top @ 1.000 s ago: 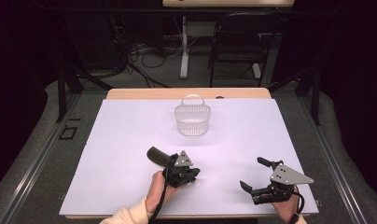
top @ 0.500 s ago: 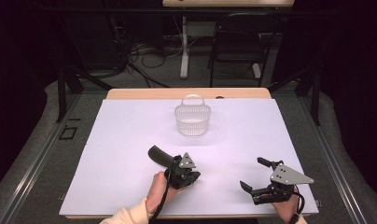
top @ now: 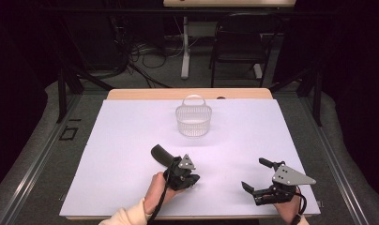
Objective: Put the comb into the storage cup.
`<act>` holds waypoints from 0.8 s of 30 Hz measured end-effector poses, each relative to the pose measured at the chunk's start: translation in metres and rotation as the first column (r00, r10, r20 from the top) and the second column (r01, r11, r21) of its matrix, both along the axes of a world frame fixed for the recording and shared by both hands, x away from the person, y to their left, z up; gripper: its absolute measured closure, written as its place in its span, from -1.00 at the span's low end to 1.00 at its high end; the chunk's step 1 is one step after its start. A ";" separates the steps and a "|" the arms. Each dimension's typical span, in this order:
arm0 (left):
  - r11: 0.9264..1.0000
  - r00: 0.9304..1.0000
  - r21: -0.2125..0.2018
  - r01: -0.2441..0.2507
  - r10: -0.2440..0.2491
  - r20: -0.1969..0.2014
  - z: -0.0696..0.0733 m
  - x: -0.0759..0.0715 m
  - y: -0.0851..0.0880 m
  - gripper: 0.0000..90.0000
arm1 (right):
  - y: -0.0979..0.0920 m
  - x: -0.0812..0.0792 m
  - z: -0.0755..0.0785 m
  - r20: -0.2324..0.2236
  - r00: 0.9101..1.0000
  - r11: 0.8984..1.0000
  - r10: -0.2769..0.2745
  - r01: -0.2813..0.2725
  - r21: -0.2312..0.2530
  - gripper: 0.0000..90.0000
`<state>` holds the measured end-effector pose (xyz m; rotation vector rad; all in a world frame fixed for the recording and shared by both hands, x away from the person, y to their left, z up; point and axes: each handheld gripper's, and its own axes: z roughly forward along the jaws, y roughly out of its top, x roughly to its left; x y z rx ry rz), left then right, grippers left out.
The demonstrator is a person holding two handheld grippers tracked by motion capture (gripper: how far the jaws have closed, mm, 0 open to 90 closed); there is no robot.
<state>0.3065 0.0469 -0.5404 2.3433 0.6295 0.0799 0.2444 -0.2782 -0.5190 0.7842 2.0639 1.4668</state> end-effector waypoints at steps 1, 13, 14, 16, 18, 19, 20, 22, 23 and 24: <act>1.000 1.000 0.003 0.003 -0.003 -0.004 0.000 0.000 0.000 1.00 | 0.000 0.000 0.000 0.000 1.000 1.000 0.000 0.000 0.000 -1.00; 0.999 0.999 0.019 0.036 -0.035 -0.037 0.003 -0.002 0.006 1.00 | -0.001 0.000 0.000 -0.001 1.000 1.000 -0.001 0.001 -0.001 -1.00; 0.999 0.999 0.022 0.032 -0.031 -0.035 0.003 -0.002 0.007 1.00 | -0.001 0.000 0.000 -0.001 1.000 1.000 -0.001 0.001 -0.001 -1.00; 0.999 0.998 0.028 0.040 -0.039 -0.039 0.004 -0.003 0.009 1.00 | -0.001 0.000 0.000 0.001 1.000 1.000 -0.002 0.002 0.000 -1.00; 0.998 0.998 0.030 0.047 -0.046 -0.050 0.004 -0.003 0.010 1.00 | -0.001 0.000 0.000 -0.001 1.000 1.000 -0.002 0.002 -0.002 -1.00; 0.998 0.997 0.028 0.049 -0.047 -0.056 0.004 -0.004 0.011 1.00 | -0.001 0.000 0.000 -0.001 1.000 1.000 -0.002 0.002 -0.002 -1.00; 0.998 0.997 0.032 0.052 -0.050 -0.054 0.005 -0.004 0.011 1.00 | -0.001 0.000 0.001 -0.002 1.000 1.000 -0.004 0.004 -0.004 -1.00; 0.997 0.996 0.032 0.064 -0.062 -0.066 0.005 -0.005 0.013 1.00 | -0.001 -0.001 0.001 -0.002 1.000 1.000 -0.005 0.005 -0.002 -1.00; 0.997 0.996 0.032 0.064 -0.062 -0.066 0.005 -0.005 0.013 1.00 | -0.001 -0.001 0.001 -0.002 1.000 1.000 -0.005 0.005 -0.001 -1.00; 0.997 0.996 0.039 0.065 -0.062 -0.067 0.005 -0.005 0.013 1.00 | -0.001 -0.001 0.001 -0.002 1.000 1.000 -0.005 0.005 -0.001 -1.00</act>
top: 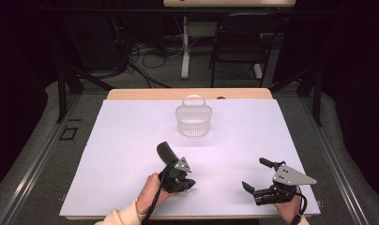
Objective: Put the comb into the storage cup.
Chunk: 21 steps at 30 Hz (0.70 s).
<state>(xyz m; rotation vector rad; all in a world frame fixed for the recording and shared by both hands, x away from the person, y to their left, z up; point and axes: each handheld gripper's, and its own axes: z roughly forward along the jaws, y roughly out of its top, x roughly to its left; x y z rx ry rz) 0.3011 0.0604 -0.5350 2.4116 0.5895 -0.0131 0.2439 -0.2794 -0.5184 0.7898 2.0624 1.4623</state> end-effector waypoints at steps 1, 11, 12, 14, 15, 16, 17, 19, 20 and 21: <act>1.000 1.000 -0.001 0.001 -0.001 -0.007 0.000 0.000 0.001 1.00 | 0.000 0.000 0.000 0.000 1.000 1.000 0.000 0.000 0.000 -1.00; 1.000 1.000 0.012 0.003 -0.002 -0.020 0.003 0.000 0.009 1.00 | 0.000 0.000 0.000 0.001 1.000 1.000 0.000 0.000 -0.001 -1.00; 1.000 1.000 0.017 0.002 -0.002 -0.018 0.003 0.000 0.009 1.00 | 0.000 0.000 0.000 0.001 1.000 1.000 0.000 0.000 -0.001 -1.00; 1.000 1.000 0.019 0.007 -0.006 -0.023 0.003 -0.001 0.010 1.00 | 0.000 0.000 0.000 0.001 1.000 1.000 -0.001 0.001 -0.001 -1.00; 1.000 1.000 0.022 0.009 -0.008 -0.028 0.003 -0.001 0.011 1.00 | 0.000 0.000 0.000 0.001 1.000 1.000 -0.001 0.001 -0.001 -1.00; 1.000 1.000 0.028 0.012 -0.012 -0.026 0.003 -0.001 0.012 1.00 | 0.000 0.000 0.000 0.001 1.000 1.000 0.000 0.000 -0.001 -1.00; 0.999 1.000 0.034 0.009 -0.008 -0.027 0.003 -0.001 0.013 1.00 | 0.000 0.000 0.000 0.002 1.000 1.000 -0.001 0.001 -0.001 -1.00; 0.999 0.999 0.030 0.010 -0.009 -0.033 0.003 -0.002 0.013 1.00 | -0.001 0.000 0.000 0.002 1.000 1.000 -0.001 0.001 -0.001 -1.00; 0.999 1.000 0.034 0.011 -0.010 -0.029 0.003 -0.002 0.014 1.00 | -0.001 0.000 0.000 0.002 1.000 1.000 -0.001 0.001 -0.001 -1.00; 0.999 1.000 0.034 0.011 -0.010 -0.030 0.004 -0.002 0.015 1.00 | -0.001 0.000 0.000 0.002 1.000 1.000 -0.001 0.001 0.000 -1.00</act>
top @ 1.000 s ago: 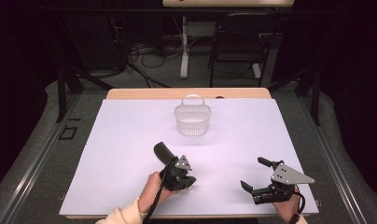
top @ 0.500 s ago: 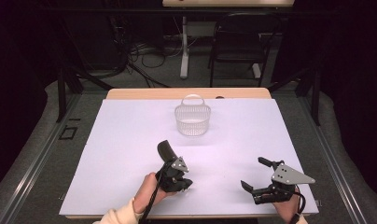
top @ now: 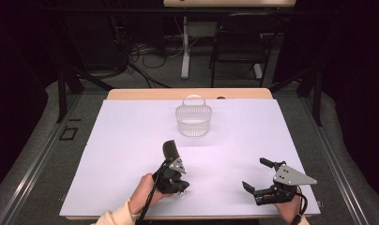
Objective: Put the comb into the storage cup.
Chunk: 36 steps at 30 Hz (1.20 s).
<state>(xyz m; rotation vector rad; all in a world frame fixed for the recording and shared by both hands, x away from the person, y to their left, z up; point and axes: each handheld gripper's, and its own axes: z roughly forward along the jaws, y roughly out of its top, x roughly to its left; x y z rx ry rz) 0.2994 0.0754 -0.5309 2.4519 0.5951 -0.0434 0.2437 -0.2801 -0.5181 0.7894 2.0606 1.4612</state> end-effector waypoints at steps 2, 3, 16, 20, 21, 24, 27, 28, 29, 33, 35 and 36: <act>1.000 1.000 0.003 0.000 0.000 0.001 0.001 0.000 0.002 1.00 | 0.000 0.000 0.000 0.000 1.000 1.000 0.000 0.000 0.000 -1.00; 1.000 1.000 0.003 0.000 0.000 0.000 0.001 0.000 0.002 1.00 | 0.000 0.000 0.000 0.000 1.000 1.000 0.000 0.000 0.000 -1.00; 0.999 1.000 0.048 0.013 -0.013 0.002 0.004 -0.002 0.008 1.00 | 0.000 0.000 0.000 0.000 1.000 1.000 0.000 0.000 -0.001 -1.00; 0.999 1.000 0.052 0.012 -0.012 0.003 0.005 -0.001 0.011 1.00 | 0.000 0.000 0.000 -0.002 1.000 1.000 0.001 -0.001 -0.003 -1.00; 0.999 1.000 0.053 0.010 -0.010 0.005 0.005 -0.001 0.012 1.00 | 0.000 0.000 0.000 -0.002 1.000 1.000 0.001 -0.001 -0.003 -1.00; 0.998 1.000 0.062 0.016 -0.016 0.004 0.004 -0.001 0.012 1.00 | 0.000 0.000 0.000 -0.002 1.000 1.000 0.001 -0.001 -0.003 -1.00; 0.998 1.000 0.067 0.015 -0.015 -0.001 0.004 -0.001 0.013 1.00 | 0.000 0.000 0.000 -0.003 1.000 1.000 0.000 0.000 -0.003 -1.00; 0.996 1.000 0.085 0.021 -0.021 -0.001 0.004 -0.001 0.013 1.00 | 0.000 0.000 0.000 -0.002 1.000 1.000 0.001 -0.001 -0.003 -1.00; 0.995 1.000 0.094 0.028 -0.028 -0.005 0.004 -0.001 0.012 1.00 | 0.000 0.000 0.000 -0.003 1.000 1.000 0.000 0.000 -0.003 -1.00; 0.994 1.000 0.108 0.027 -0.027 0.000 0.005 0.000 0.012 1.00 | 0.000 0.000 0.000 -0.007 1.000 1.000 0.000 0.000 -0.003 -1.00; 0.994 1.000 0.109 0.016 -0.016 0.005 0.005 0.001 0.014 1.00 | 0.000 0.000 0.000 -0.006 1.000 1.000 -0.001 0.001 -0.002 -1.00; 0.994 1.000 0.108 0.013 -0.014 0.003 0.005 0.002 0.015 1.00 | 0.000 0.000 0.000 -0.007 1.000 1.000 -0.001 0.001 -0.002 -1.00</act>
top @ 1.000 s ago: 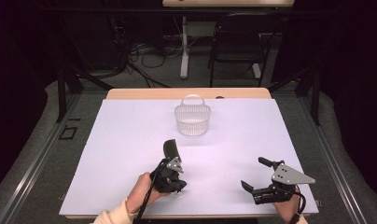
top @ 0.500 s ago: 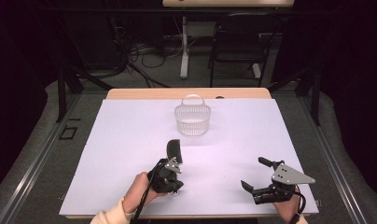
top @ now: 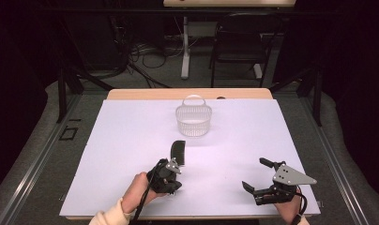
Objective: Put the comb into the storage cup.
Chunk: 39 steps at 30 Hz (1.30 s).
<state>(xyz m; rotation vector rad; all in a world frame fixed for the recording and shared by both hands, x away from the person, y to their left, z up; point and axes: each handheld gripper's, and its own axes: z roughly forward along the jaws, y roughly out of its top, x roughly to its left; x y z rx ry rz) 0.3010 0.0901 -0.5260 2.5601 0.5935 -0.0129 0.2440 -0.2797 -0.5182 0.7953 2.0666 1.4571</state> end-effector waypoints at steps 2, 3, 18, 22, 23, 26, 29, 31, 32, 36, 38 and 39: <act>1.000 1.000 0.004 -0.005 0.005 0.005 0.000 0.001 0.002 1.00 | 0.000 0.000 0.000 0.002 1.000 1.000 0.000 0.000 0.001 -1.00; 1.000 1.000 0.004 -0.009 0.009 0.001 0.000 0.002 0.003 1.00 | 0.000 0.000 0.000 0.002 1.000 1.000 0.000 0.000 0.001 -1.00; 0.998 0.999 0.034 -0.047 0.047 0.010 0.001 0.008 0.012 1.00 | 0.000 0.000 0.000 0.002 1.000 1.000 0.002 -0.002 0.001 -1.00; 0.997 0.999 0.051 -0.052 0.051 0.021 0.001 0.010 0.014 1.00 | 0.000 0.000 0.000 0.005 1.000 1.000 0.004 -0.004 0.002 -1.00; 0.997 0.998 0.049 -0.063 0.062 0.021 0.001 0.010 0.015 1.00 | -0.001 0.000 0.000 0.008 1.000 1.000 0.004 -0.004 0.005 -1.00; 0.997 0.998 0.054 -0.063 0.062 0.029 0.002 0.012 0.016 1.00 | 0.000 0.000 0.000 0.007 1.000 1.000 0.003 -0.003 0.006 -1.00; 0.996 0.997 0.059 -0.072 0.070 0.034 0.002 0.012 0.016 1.00 | 0.000 0.000 0.000 0.007 1.000 1.000 0.004 -0.004 0.005 -1.00; 0.995 0.997 0.072 -0.068 0.065 0.036 0.002 0.013 0.016 1.00 | -0.001 0.000 0.000 0.007 1.000 1.000 0.003 -0.003 0.007 -1.00; 0.995 0.997 0.070 -0.071 0.069 0.034 0.002 0.013 0.017 1.00 | -0.001 0.000 0.000 0.008 1.000 1.000 0.005 -0.005 0.008 -1.00; 0.993 0.996 0.085 -0.080 0.077 0.038 0.002 0.016 0.018 1.00 | -0.001 0.000 0.000 0.008 1.000 1.000 0.006 -0.006 0.008 -1.00; 0.993 0.996 0.088 -0.083 0.079 0.043 0.001 0.016 0.018 1.00 | -0.001 0.000 0.000 0.007 1.000 1.000 0.003 -0.004 0.009 -1.00; 0.991 0.996 0.100 -0.085 0.080 0.047 0.002 0.016 0.018 1.00 | -0.001 0.000 0.000 0.007 1.000 1.000 0.003 -0.003 0.009 -1.00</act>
